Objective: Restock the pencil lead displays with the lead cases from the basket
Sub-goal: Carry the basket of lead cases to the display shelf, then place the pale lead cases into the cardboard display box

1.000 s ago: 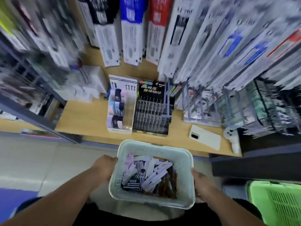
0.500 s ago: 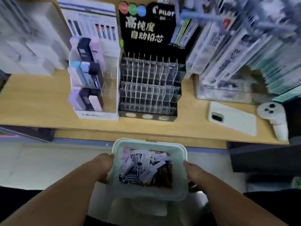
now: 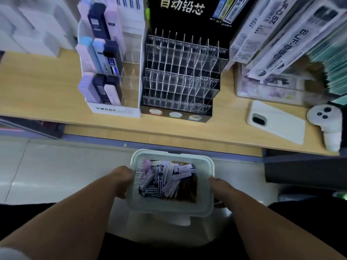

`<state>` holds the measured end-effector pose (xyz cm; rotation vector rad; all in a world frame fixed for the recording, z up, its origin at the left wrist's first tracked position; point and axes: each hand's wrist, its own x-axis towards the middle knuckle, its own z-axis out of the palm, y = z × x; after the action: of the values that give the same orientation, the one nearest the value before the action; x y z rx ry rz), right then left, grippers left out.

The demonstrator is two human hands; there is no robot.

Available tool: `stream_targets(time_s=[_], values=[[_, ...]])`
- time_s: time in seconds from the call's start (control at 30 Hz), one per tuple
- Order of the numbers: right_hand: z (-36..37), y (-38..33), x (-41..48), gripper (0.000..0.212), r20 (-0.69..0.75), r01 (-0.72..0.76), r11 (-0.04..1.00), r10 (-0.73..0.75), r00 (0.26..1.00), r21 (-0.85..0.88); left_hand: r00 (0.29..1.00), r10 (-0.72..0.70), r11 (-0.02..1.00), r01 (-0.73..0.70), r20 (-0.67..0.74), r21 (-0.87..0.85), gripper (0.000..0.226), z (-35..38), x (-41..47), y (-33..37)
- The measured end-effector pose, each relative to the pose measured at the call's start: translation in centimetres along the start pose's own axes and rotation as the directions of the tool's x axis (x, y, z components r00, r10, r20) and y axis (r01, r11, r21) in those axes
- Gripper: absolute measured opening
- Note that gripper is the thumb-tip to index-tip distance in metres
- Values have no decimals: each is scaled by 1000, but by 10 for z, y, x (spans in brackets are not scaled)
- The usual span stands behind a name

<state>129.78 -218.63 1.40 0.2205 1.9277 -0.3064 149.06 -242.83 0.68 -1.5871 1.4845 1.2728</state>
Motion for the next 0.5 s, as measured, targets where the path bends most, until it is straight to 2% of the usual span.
stream_targets(time_s=[0.07,0.13,0.2,0.3,0.37,0.5], values=[[-7,-5,-6,30,73,-55,993,63,995,-102,998,-38,997,41,46,-60,32,-3,-8,-1],[-14,-13,-3,35,98,-63,965,91,991,-256,997,-18,999,21,71,-37,27,-11,-8,-1],[-18,-15,6,39,81,-51,944,82,993,-325,995,10,1000,-10,97,-7,27,-20,-5,0],[-12,-9,24,36,8,-44,970,47,999,-238,997,26,999,-28,74,21,30,-19,4,1],[-3,1,37,34,-35,9,983,-16,999,-184,999,51,998,-52,8,24,30,-10,8,-1],[10,5,36,37,-132,55,988,-74,988,-142,990,110,986,-120,-88,-118,38,3,11,-18]])
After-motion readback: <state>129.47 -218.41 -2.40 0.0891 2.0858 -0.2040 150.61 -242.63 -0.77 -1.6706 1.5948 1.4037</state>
